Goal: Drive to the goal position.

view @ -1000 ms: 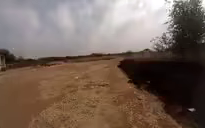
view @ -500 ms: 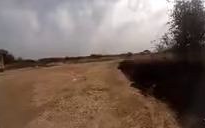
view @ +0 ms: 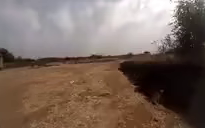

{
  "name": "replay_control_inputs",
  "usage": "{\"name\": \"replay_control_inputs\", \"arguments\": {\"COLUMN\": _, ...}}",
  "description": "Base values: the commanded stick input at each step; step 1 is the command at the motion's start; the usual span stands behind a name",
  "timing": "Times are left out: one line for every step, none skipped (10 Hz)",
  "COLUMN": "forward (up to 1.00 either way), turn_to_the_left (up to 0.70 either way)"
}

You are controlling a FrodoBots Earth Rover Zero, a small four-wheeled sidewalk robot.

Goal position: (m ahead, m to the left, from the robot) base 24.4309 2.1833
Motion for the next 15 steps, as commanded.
{"name": "replay_control_inputs", "arguments": {"forward": 0.5, "turn_to_the_left": 0.0}}
{"name": "replay_control_inputs", "arguments": {"forward": 0.5, "turn_to_the_left": 0.0}}
{"name": "replay_control_inputs", "arguments": {"forward": 0.5, "turn_to_the_left": 0.0}}
{"name": "replay_control_inputs", "arguments": {"forward": 0.5, "turn_to_the_left": 0.0}}
{"name": "replay_control_inputs", "arguments": {"forward": 0.5, "turn_to_the_left": 0.0}}
{"name": "replay_control_inputs", "arguments": {"forward": 0.5, "turn_to_the_left": 0.0}}
{"name": "replay_control_inputs", "arguments": {"forward": 0.5, "turn_to_the_left": 0.0}}
{"name": "replay_control_inputs", "arguments": {"forward": 0.5, "turn_to_the_left": 0.0}}
{"name": "replay_control_inputs", "arguments": {"forward": 0.5, "turn_to_the_left": 0.0}}
{"name": "replay_control_inputs", "arguments": {"forward": 0.5, "turn_to_the_left": 0.0}}
{"name": "replay_control_inputs", "arguments": {"forward": 0.5, "turn_to_the_left": 0.0}}
{"name": "replay_control_inputs", "arguments": {"forward": 0.5, "turn_to_the_left": 0.0}}
{"name": "replay_control_inputs", "arguments": {"forward": 0.5, "turn_to_the_left": 0.0}}
{"name": "replay_control_inputs", "arguments": {"forward": 0.5, "turn_to_the_left": 0.0}}
{"name": "replay_control_inputs", "arguments": {"forward": 0.5, "turn_to_the_left": 0.0}}
